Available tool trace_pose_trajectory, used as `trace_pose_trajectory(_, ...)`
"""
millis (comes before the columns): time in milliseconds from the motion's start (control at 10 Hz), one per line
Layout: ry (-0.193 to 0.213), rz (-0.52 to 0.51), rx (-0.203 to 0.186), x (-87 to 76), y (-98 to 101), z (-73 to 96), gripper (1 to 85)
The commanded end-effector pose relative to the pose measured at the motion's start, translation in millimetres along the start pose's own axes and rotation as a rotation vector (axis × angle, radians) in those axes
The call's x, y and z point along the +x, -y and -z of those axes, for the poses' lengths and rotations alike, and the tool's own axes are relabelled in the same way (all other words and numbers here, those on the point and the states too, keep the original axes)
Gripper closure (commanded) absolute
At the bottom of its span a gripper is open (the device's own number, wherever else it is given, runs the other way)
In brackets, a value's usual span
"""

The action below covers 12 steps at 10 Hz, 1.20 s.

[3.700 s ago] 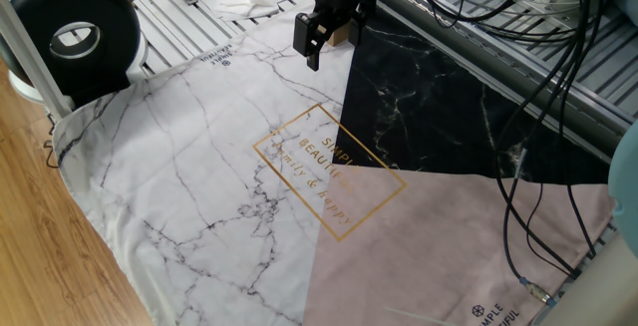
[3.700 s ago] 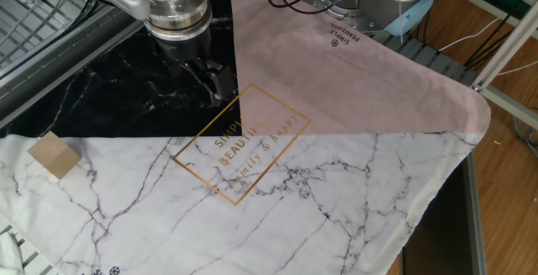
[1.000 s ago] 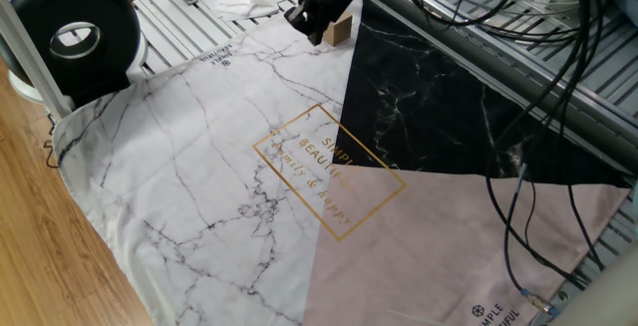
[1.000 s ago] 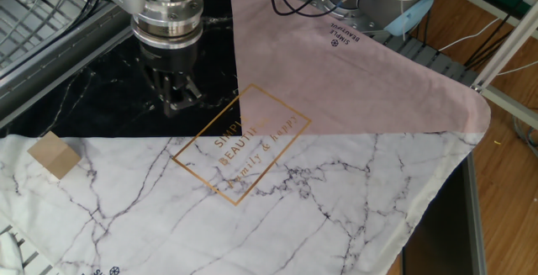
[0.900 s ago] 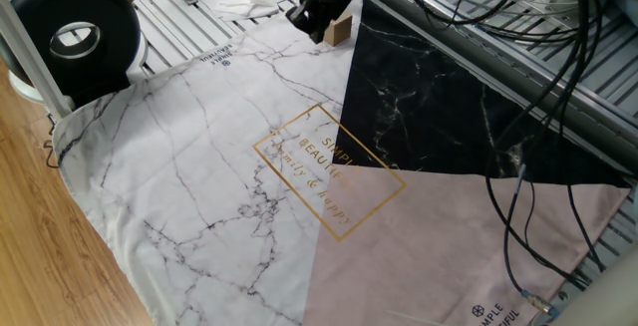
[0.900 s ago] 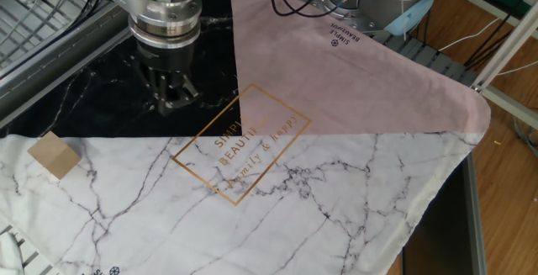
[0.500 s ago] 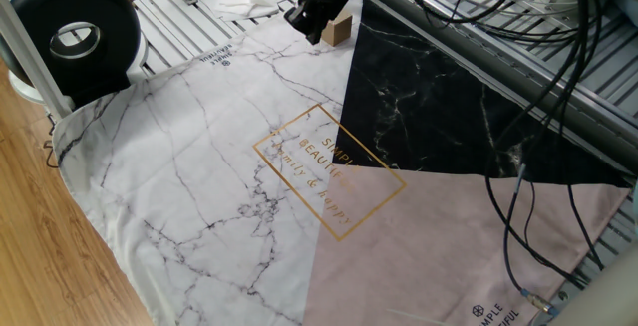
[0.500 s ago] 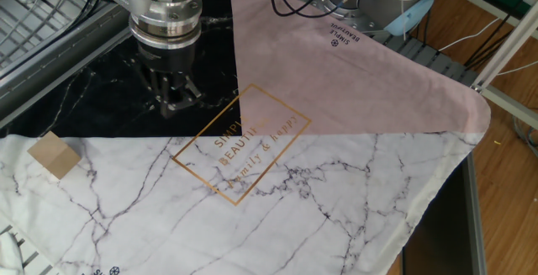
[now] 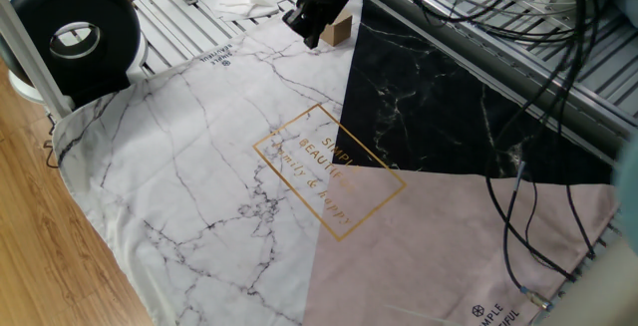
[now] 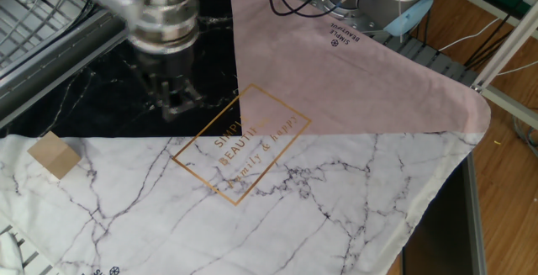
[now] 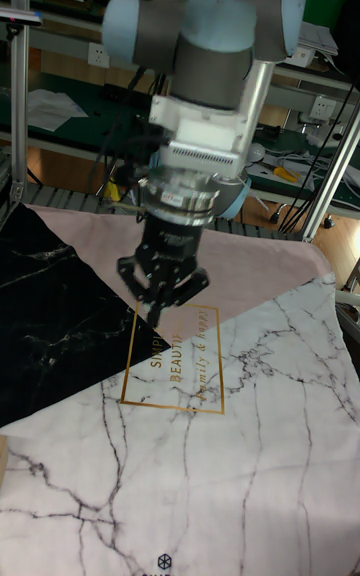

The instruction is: Pick up the small block on the left and move it to the right

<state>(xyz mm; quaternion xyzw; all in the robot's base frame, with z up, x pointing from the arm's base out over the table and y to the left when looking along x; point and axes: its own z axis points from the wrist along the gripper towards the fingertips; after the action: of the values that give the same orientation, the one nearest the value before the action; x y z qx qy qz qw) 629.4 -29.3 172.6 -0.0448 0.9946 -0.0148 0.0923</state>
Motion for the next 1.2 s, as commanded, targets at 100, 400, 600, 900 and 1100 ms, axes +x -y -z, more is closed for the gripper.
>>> trace_pose_trajectory(100, 0.028, 0.122, 0.027, -57.1, 86.5, -54.2, 84.3)
trace_pose_trajectory(400, 0.052, 0.145, 0.081, -55.7, 114.5, -79.5, 84.3)
trace_pose_trajectory(600, 0.004, 0.084, 0.062, -42.6, 110.5, -80.2, 84.3)
trace_pose_trajectory(900, 0.022, 0.047, -0.035, -46.4, 85.3, -80.5, 84.3)
trace_pose_trajectory(1100, 0.041, 0.116, 0.022, -51.8, 99.5, -80.4, 84.3)
